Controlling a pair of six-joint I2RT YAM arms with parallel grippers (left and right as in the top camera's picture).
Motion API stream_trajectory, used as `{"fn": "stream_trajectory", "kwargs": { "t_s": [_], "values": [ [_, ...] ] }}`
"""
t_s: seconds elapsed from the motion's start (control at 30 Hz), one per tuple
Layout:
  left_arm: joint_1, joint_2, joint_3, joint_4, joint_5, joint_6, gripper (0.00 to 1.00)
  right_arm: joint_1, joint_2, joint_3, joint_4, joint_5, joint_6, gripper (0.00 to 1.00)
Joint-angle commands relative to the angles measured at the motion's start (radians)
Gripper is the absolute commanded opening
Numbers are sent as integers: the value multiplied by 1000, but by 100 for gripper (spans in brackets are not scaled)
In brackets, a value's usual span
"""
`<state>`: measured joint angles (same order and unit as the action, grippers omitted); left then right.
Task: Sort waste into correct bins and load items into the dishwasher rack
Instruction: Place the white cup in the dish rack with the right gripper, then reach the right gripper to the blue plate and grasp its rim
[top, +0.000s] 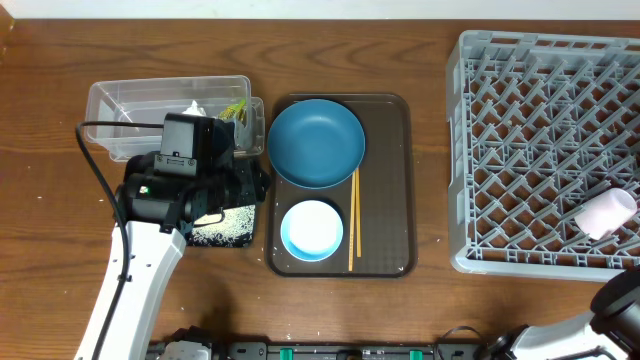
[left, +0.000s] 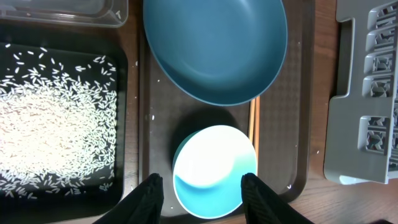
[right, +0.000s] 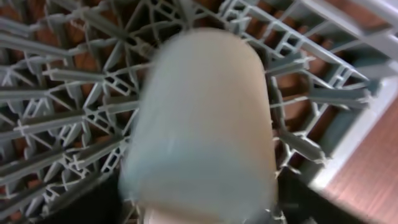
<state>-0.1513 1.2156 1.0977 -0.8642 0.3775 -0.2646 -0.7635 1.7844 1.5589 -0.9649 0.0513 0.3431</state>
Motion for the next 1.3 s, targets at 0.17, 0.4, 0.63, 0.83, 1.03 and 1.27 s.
{"fn": "stream_trajectory", "kwargs": {
  "t_s": [0.17,0.4,0.63,0.83,1.03,1.27],
  "values": [
    [4,-2,6,-7,-13,10,44,-1,-23,48,15,-159,8,96],
    [4,-2,6,-31,-36,10,45,86,-133,72,-4,-430,-76,82],
    [4,-2,6,-144,-201,9,52,389,-198,71,-78,-474,-196,83],
    [4,-1,3,-187,-210,9,54,713,-141,61,-43,-425,-194,77],
    [4,-1,1,-187,-210,9,55,988,-21,61,35,-259,-95,73],
    [4,-1,1,-187,-210,9,55,1172,176,61,104,-198,-10,64]
  ]
}}
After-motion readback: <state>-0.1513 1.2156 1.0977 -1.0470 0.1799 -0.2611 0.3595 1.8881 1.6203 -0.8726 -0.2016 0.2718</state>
